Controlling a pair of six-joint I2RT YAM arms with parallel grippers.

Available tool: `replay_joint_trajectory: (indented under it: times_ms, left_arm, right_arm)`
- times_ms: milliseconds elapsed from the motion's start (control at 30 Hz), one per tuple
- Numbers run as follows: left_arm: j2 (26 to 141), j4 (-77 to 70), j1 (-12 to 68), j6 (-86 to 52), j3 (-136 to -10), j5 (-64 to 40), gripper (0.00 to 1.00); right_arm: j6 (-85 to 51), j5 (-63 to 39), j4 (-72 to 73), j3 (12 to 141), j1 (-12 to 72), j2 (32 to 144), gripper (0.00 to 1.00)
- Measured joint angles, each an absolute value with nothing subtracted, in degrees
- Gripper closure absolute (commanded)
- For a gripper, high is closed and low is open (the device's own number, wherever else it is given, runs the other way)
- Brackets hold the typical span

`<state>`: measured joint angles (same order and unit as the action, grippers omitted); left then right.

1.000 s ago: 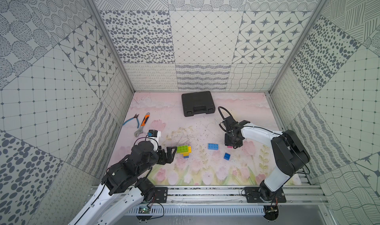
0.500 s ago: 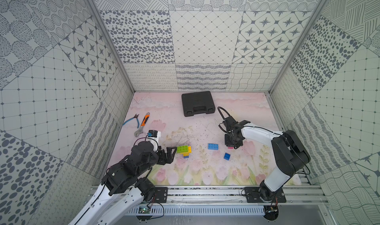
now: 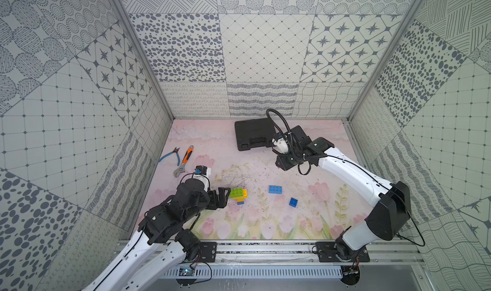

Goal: Assemble a spoon with lego
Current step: Pick up the lego brick from the center of the board, then assemble the lego brick with the lego brick.

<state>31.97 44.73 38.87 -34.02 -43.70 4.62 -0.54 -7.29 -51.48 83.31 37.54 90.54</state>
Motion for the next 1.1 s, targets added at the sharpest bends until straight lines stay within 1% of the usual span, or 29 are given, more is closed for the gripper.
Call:
replay_joint_trajectory:
  times_ms: [33,67,133,200,367,500,767,867,933,1100]
  left_arm:
    - [32.75,44.73,38.87,-34.39,-44.27,4.97,0.02]
    - [33.56,44.80,38.85,-35.00,-44.97,5.41,0.05]
    - [34.52,45.23,38.52,-36.29,-46.13,6.26,0.09]
    - [34.54,45.65,37.67,-37.93,-46.63,7.07,0.10]
    - [33.58,46.96,33.52,-41.82,-46.09,7.20,0.10]
    - [33.19,47.33,30.52,-44.42,-44.07,5.28,0.10]
    - [27.62,47.77,29.15,-48.01,-39.13,3.66,0.13]
    - [25.93,48.05,29.08,-49.10,-37.26,3.29,0.19]
    - [25.08,48.58,29.08,-49.65,-36.25,3.27,0.25]
    - [22.28,49.08,29.08,-51.90,-32.93,3.14,0.30]
  right_arm:
    - [1.34,-8.14,-52.12,84.82,38.50,91.20,0.84]
    - [3.14,-9.02,-52.66,86.30,39.46,92.05,0.85]
    - [6.68,-10.35,-53.63,89.14,41.34,94.08,0.85]
    - [9.85,-11.16,-55.05,91.81,43.16,96.38,0.86]
    - [15.81,-12.88,-58.13,96.25,46.02,100.73,0.89]
    - [20.10,-14.37,-61.08,98.28,47.31,102.72,0.89]
    - [25.21,-14.87,-64.86,102.91,50.72,106.59,0.89]
    - [26.89,-14.31,-66.54,105.16,52.84,108.09,0.89]
    - [27.88,-13.87,-67.26,106.69,53.89,109.30,0.89]
    - [29.85,-12.73,-69.41,110.96,55.79,113.16,0.90]
